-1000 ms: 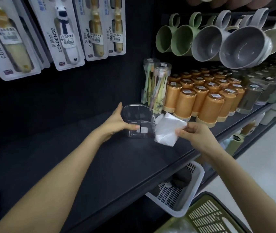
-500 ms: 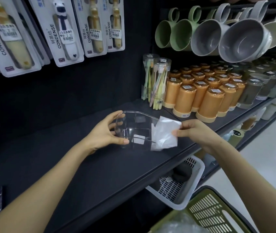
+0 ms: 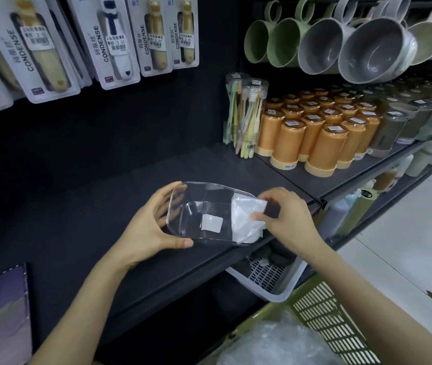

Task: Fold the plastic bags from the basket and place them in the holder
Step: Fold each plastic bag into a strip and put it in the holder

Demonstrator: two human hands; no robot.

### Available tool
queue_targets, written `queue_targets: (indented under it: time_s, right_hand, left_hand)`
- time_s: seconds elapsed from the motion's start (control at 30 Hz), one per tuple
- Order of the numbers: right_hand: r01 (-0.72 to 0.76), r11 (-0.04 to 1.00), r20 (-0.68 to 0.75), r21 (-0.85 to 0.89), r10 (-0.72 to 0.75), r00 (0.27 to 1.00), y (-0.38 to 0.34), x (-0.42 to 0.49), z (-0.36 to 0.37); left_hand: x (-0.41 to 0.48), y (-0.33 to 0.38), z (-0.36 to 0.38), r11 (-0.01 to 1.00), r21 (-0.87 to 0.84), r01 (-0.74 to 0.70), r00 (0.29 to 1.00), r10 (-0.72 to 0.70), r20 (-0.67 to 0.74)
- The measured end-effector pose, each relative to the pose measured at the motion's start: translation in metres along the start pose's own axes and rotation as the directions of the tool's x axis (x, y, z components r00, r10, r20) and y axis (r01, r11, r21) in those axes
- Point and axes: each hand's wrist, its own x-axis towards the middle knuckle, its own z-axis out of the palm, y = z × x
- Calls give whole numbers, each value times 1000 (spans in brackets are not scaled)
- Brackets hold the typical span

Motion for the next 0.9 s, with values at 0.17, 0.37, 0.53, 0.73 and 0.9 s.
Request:
queue_targets:
  time_s: [0.17,0.37,0.53,0.73,0.9]
  right_hand:
    - [287,955,-156,71,-274,949,7,-12,1]
    - [349,936,-113,-38,-352,929,13,-10,0]
    - [286,952,0,-110,-287,958,9,-6,-8]
    - [254,945,160,-205,-224,961,3,-1,-20]
    - [289,885,167,-365,-243,956,1,-5,-9]
  left_hand:
    - [-5,8,5,1000,3,-5,1000,5,15]
    - [-6,6,1,999,45,-9,998,7,55]
    - [-6,7,0,999,45,-16,998,14,58]
    - [-5,3,-2,998,54,-25,997,21,75]
    - [-5,5,-3,998,55,-11,997,7,80]
